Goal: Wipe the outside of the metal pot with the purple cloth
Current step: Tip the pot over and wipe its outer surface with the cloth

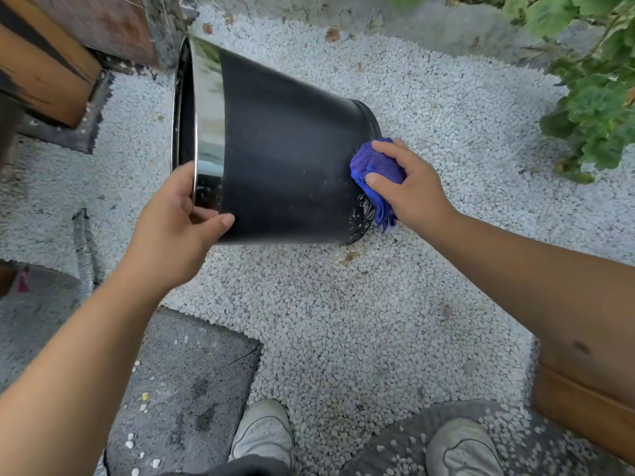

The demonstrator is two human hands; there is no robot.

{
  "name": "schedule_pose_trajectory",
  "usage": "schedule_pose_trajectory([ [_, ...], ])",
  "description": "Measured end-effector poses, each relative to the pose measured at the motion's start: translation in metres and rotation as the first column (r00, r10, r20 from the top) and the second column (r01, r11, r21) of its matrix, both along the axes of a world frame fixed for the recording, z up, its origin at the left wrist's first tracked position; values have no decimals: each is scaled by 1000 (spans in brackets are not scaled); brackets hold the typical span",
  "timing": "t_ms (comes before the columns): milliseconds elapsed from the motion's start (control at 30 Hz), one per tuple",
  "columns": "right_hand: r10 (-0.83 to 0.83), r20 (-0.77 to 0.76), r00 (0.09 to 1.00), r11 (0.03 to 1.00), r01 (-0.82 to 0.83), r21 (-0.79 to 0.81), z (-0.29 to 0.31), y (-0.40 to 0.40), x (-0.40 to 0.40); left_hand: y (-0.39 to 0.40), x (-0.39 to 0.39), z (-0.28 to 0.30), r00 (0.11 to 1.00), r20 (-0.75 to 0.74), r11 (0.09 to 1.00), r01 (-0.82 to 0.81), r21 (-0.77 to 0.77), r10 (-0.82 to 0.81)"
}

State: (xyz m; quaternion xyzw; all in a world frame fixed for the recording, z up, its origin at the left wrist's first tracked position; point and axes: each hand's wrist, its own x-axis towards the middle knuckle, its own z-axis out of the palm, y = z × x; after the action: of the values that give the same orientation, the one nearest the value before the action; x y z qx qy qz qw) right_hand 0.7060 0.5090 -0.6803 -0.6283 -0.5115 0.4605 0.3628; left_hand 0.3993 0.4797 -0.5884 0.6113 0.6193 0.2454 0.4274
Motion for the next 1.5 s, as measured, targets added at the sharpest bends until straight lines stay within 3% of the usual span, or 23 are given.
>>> schedule_pose_trajectory([
  [67, -54, -39, 998, 998, 53, -20, 3, 6, 4, 14, 8, 22, 998, 56, 998, 32, 52, -35],
  [167, -62, -129, 990, 997, 54, -63, 7, 14, 9, 40, 18, 53, 995, -2, 982, 98, 159, -99],
  [267, -108, -267, 958, 986, 70, -148, 0, 16, 7, 65, 24, 62, 993, -107, 970, 69, 231, -45],
  [367, -166, -307, 937, 976, 112, -186, -8, 13, 6, 73, 21, 58, 998, -58, 972, 34, 232, -21],
  [500, -162, -309, 937, 976, 107, -188, -7, 15, 3, 54, -4, 48, 941, -337, 961, 112, 252, -22],
  [600, -163, -318, 934, 977, 107, -185, -2, 21, -3, 40, -11, 39, 907, -387, 946, -37, 321, 167],
  [667, -161, -320, 934, 977, 105, -185, 0, 24, -6, 37, -8, 36, 886, -445, 952, 15, 305, 129],
  [733, -149, -316, 937, 977, 89, -195, 1, 26, -6, 36, -6, 35, 890, -454, 961, 91, 262, 40],
  [1000, -20, -236, 972, 993, -8, -119, 9, 16, -7, 46, -12, 31, 896, -440, 970, 57, 235, 54],
  [1500, 54, -107, 993, 996, -61, -64, 5, -33, -20, 53, -4, 36, 880, -475, 974, 91, 207, 18],
])
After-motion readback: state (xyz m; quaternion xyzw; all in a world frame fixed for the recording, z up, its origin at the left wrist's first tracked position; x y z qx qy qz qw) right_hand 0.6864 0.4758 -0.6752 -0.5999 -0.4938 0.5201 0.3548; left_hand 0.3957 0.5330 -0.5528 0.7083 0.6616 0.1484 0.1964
